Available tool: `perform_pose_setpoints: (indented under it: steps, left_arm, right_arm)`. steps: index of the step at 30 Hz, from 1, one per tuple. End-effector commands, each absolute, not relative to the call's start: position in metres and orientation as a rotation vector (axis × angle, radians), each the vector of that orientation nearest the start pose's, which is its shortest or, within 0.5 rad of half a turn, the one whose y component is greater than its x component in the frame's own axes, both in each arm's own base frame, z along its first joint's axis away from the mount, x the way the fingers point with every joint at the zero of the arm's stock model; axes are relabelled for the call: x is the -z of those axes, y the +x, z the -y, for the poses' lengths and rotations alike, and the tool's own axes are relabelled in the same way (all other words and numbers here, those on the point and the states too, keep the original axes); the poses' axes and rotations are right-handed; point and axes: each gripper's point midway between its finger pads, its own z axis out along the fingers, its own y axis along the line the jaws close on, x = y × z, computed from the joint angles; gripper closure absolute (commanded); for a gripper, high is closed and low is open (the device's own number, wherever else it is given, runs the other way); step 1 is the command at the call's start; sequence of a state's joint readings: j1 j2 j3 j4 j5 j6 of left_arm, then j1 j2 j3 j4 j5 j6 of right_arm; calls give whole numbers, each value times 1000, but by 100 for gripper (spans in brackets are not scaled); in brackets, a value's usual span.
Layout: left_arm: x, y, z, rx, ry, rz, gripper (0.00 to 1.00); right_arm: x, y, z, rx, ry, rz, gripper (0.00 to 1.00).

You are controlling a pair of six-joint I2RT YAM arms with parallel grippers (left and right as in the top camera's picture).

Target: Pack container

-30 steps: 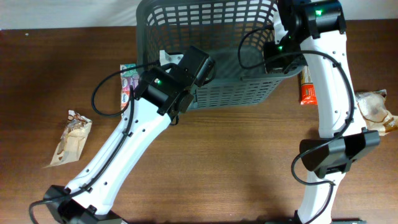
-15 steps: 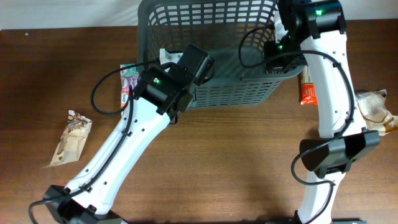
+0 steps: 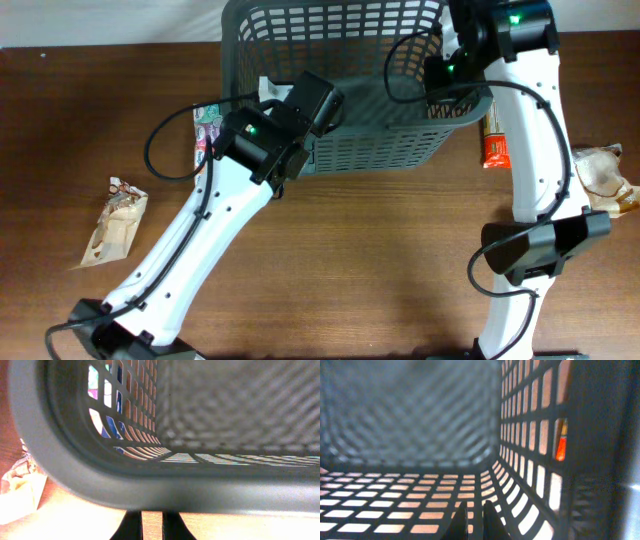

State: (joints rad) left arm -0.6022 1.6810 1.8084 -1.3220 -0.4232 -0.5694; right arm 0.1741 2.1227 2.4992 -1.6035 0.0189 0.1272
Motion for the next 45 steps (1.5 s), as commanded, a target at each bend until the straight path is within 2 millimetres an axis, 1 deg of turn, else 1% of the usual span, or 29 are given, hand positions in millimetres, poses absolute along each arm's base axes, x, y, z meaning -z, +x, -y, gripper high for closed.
perform_pose_setpoints:
  steps: [1,2,4,7,10,12,16,17,18,19,20,21,22,24,25,26,27,28,29,32,33,36,39,40,43,45]
  left_arm:
    - [-295,344,145,-127,-76,-2489,98]
    - [-313,339,144,-85,-83,-2448,98]
    - [-330,333,141,-50,-92,-2406,98]
    - [-356,321,128,-22,-122,-2336,98]
    - [-381,306,104,-60,-170,-2253,98]
    - [-395,294,86,-90,-201,-2204,98]
    - [-420,270,48,-170,-278,-2103,98]
    - [-425,265,39,-192,-297,-2084,97]
    - [-429,259,29,-220,-321,-2065,92]
    - [-432,254,19,-247,-344,-2048,91]
    - [-434,250,10,-271,-365,-2034,90]
    - [-437,246,1,-300,-388,-2021,87]
    - [-438,241,-8,-328,-411,-2009,81]
    - [-440,234,-25,-396,-456,-1992,80]
    - [-441,231,-32,-430,-476,-1987,80]
    - [-440,229,-39,-463,-494,-1984,78]
    - [-440,225,-47,-505,-518,-1983,74]
    - [-439,223,-53,-531,-534,-1985,67]
    - [-437,219,-59,-560,-556,-1988,55]
    - [-434,213,-76,-625,-618,-1997,4]
    - [-432,211,-81,-645,-640,-1999,0]
    - [-430,208,-94,-696,-706,-1995,1]
    - [-427,206,-109,-753,-781,-1991,0]
    - [-426,207,-113,-767,-799,-1990,0]
    - [-418,214,-128,-818,-879,-1991,0]
    - [-405,222,-134,-824,-914,-2031,0]
  right_arm:
    - [-283,444,-80,-58,-75,-2700,96]
    - [-302,442,-82,-71,-79,-2647,96]
    - [-323,438,-82,-84,-77,-2589,96]
    - [-349,428,-75,-65,-61,-2525,96]
    - [-372,413,-51,41,45,-2472,96]
    - [-386,404,-37,101,85,-2433,96]
    - [-413,386,-13,142,154,-2356,96]
    - [-419,381,-8,141,177,-2340,96]
    - [-426,375,0,139,215,-2319,94]
    - [-431,371,7,141,242,-2302,87]
    - [-436,366,15,148,268,-2286,71]
    - [-440,362,22,156,290,-2273,59]
    - [-444,357,32,166,320,-2258,59]
    - [-450,348,49,187,373,-2232,55]
    - [-453,344,57,198,400,-2221,52]
    - [-455,340,65,211,425,-2211,37]
    - [-457,334,75,227,456,-2203,22]
    - [-458,330,82,240,483,-2197,9]
    - [-458,324,91,255,515,-2194,1]
    - [-454,310,112,295,595,-2196,1]
    - [-451,306,118,306,619,-2206,1]
    - [-436,294,129,326,674,-2256,1]
    - [-406,282,139,354,735,-2354,1]
    - [-400,281,141,358,748,-2373,1]
    - [-363,276,150,369,810,-2497,1]
    - [-334,277,150,340,836,-2586,1]
